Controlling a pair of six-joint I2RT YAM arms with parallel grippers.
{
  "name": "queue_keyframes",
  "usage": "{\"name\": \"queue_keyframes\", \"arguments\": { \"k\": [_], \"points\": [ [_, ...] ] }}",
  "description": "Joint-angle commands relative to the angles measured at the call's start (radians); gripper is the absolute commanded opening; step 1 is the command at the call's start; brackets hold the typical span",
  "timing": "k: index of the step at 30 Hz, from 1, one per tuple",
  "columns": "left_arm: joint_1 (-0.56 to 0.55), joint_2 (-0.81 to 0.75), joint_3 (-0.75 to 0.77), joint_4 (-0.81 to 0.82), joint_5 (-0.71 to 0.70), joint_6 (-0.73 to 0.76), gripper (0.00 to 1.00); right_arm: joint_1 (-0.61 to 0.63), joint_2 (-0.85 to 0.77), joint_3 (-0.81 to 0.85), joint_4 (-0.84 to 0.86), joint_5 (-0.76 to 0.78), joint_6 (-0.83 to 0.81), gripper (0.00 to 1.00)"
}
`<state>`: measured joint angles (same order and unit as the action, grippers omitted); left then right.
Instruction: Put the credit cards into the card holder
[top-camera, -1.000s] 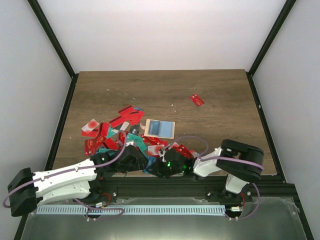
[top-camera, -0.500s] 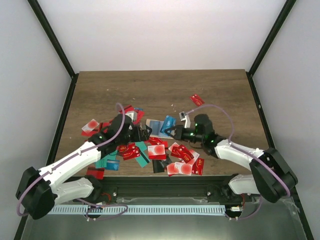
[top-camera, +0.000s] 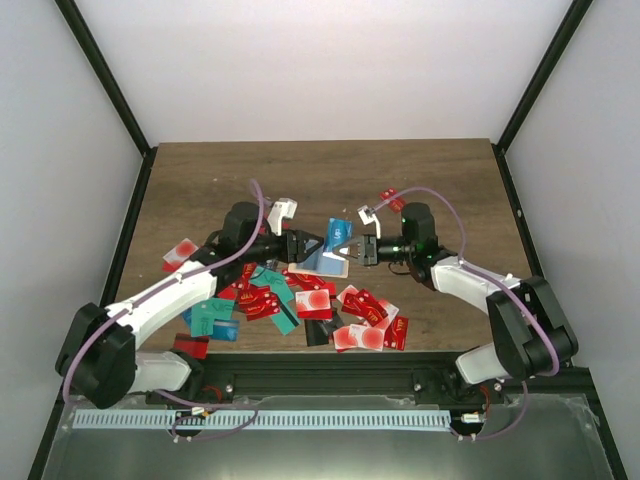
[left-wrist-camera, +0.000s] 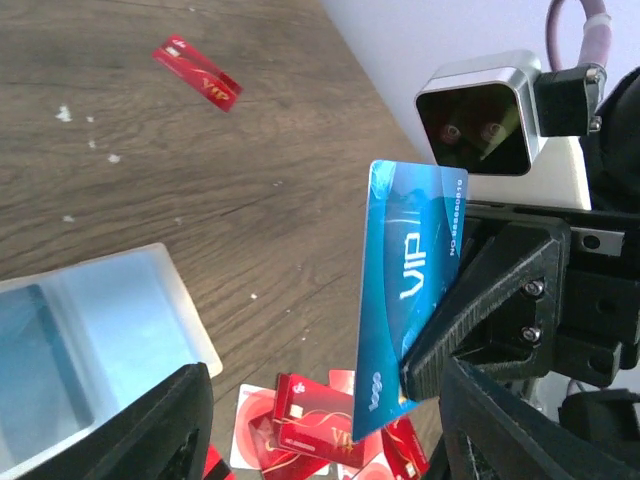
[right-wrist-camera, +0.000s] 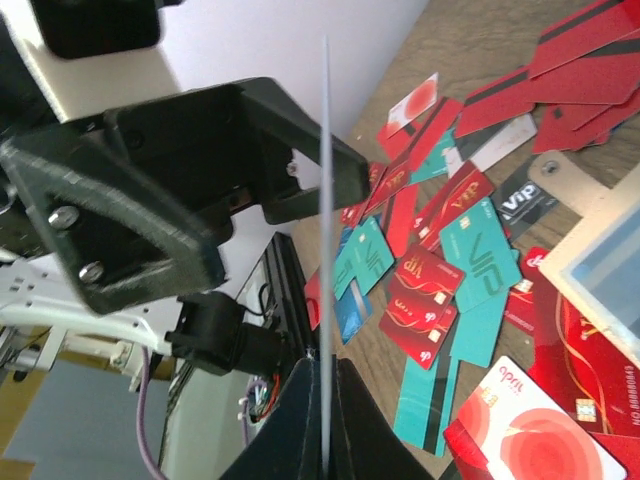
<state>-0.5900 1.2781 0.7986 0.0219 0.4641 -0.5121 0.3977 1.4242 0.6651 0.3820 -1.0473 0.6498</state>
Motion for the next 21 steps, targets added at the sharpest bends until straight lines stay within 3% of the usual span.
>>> {"name": "queue_keyframes", "arguments": {
  "k": [1, 10, 21],
  "points": [
    [0.026, 0.033, 0.015, 0.123, 0.164, 0.002, 0.6, -0.008, -0.006, 0.046, 0.04, -0.104, -0.055, 0.01],
    [0.036, 0.055, -0.01, 0.248, 0.277, -0.032, 0.41, -0.008, -0.018, 0.049, 0.085, -0.168, -0.04, 0.01],
    [0.036, 0.075, -0.015, 0.288, 0.319, -0.058, 0.27, -0.008, -0.022, 0.043, 0.188, -0.239, 0.019, 0.01]
  ]
}}
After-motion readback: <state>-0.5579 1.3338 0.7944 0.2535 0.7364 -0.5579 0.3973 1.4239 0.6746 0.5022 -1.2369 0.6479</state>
